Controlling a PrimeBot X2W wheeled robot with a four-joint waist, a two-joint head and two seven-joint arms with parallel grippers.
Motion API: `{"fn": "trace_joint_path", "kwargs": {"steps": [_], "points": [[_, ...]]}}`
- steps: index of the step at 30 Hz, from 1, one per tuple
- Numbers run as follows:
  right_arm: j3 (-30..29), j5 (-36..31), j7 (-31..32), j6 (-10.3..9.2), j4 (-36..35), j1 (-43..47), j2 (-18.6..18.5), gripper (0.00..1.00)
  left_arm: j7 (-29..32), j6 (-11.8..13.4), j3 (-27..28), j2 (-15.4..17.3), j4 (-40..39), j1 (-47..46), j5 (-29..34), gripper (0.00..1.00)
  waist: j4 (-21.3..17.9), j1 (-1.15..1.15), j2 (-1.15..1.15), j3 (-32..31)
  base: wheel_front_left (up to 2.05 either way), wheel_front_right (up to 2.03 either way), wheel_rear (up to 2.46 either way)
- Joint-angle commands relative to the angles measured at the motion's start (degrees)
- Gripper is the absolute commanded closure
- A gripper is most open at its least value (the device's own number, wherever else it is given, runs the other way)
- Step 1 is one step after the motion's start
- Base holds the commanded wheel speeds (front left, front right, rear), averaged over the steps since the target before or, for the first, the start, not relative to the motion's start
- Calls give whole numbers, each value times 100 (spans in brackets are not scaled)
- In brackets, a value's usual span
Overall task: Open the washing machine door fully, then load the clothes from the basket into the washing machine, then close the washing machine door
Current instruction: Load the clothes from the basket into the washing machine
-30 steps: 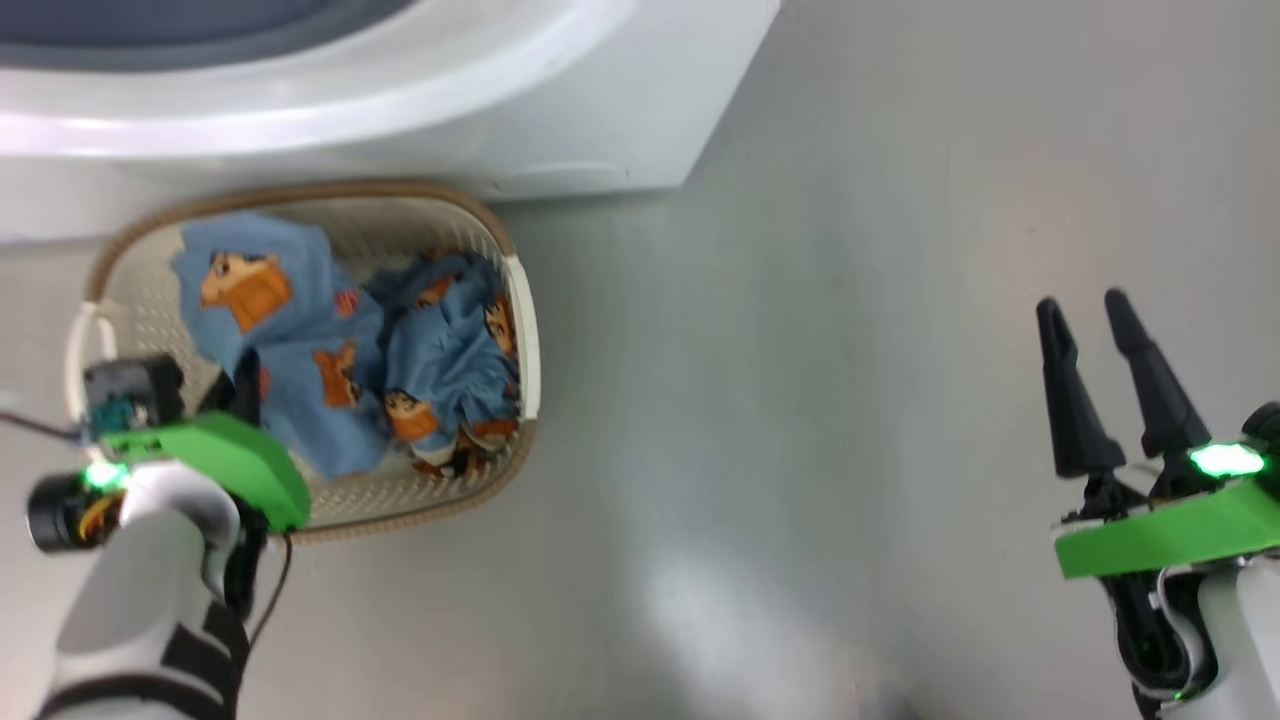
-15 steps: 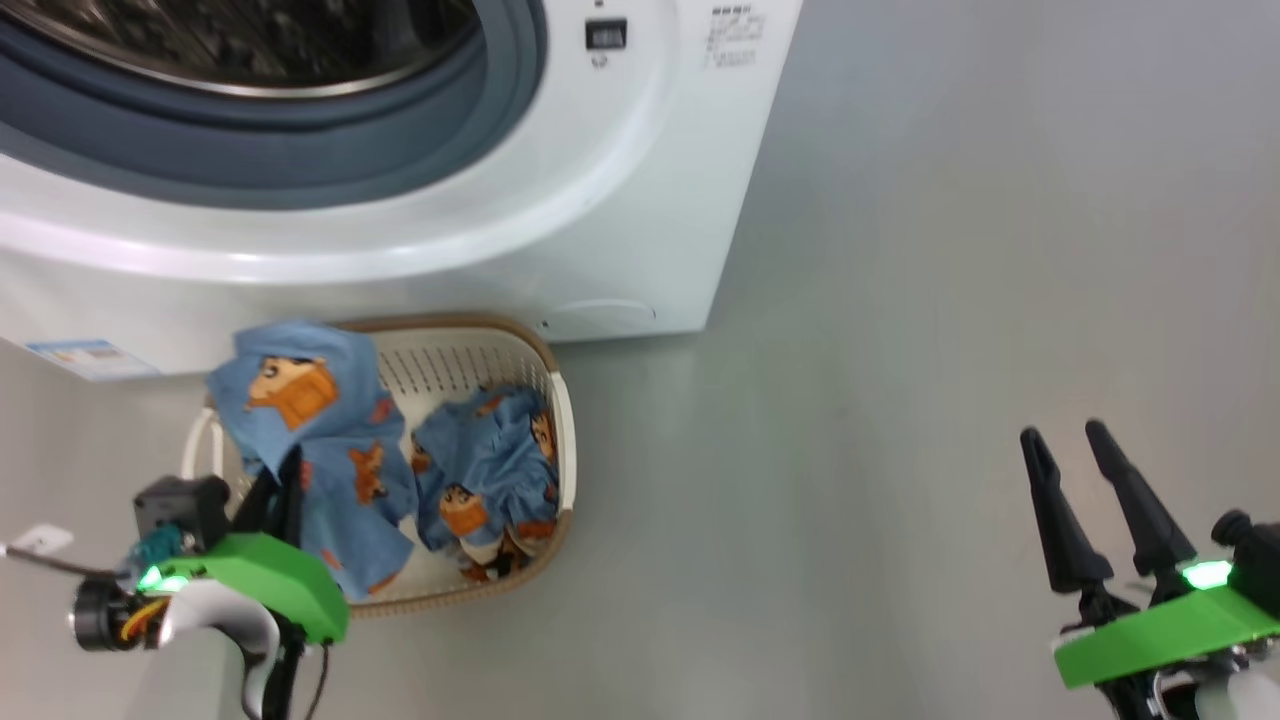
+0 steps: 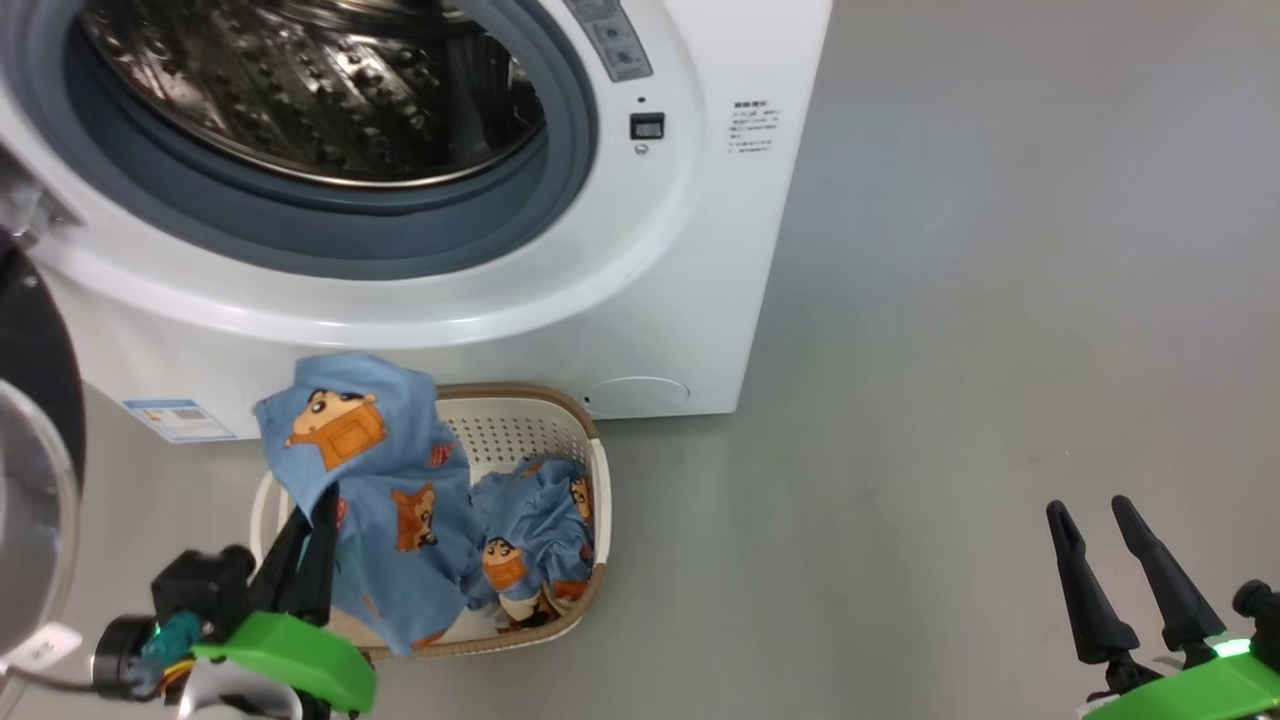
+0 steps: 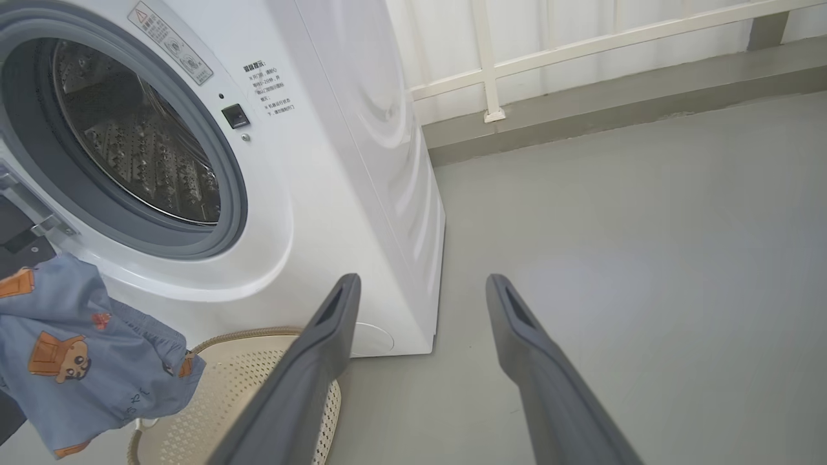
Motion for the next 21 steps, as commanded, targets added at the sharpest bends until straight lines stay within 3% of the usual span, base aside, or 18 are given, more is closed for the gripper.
{"fn": "trace_joint_path", "kwargs": {"steps": [1, 6, 11, 21], "points": [[48, -20, -27, 17, -150, 60, -144, 0, -77, -2, 214, 93, -257, 54, 37, 100, 68, 1, 0, -70, 0, 0, 0], [-70, -29, -27, 17, -189, 233, -136, 0, -77, 12, 239, 23, -805, 479, 122, 100, 103, 1, 0, -138, 0, 0, 0], [-174, -50, -27, 17, -176, 436, -84, 0, -77, 178, 302, -21, -1403, 1071, 122, 100, 79, 1, 0, -260, 0, 0, 0], [-206, -57, -27, 17, -201, 471, -46, 0, -78, 315, 219, -32, -1644, 1403, -25, 100, 43, 1, 0, -265, 0, 0, 0]]}}
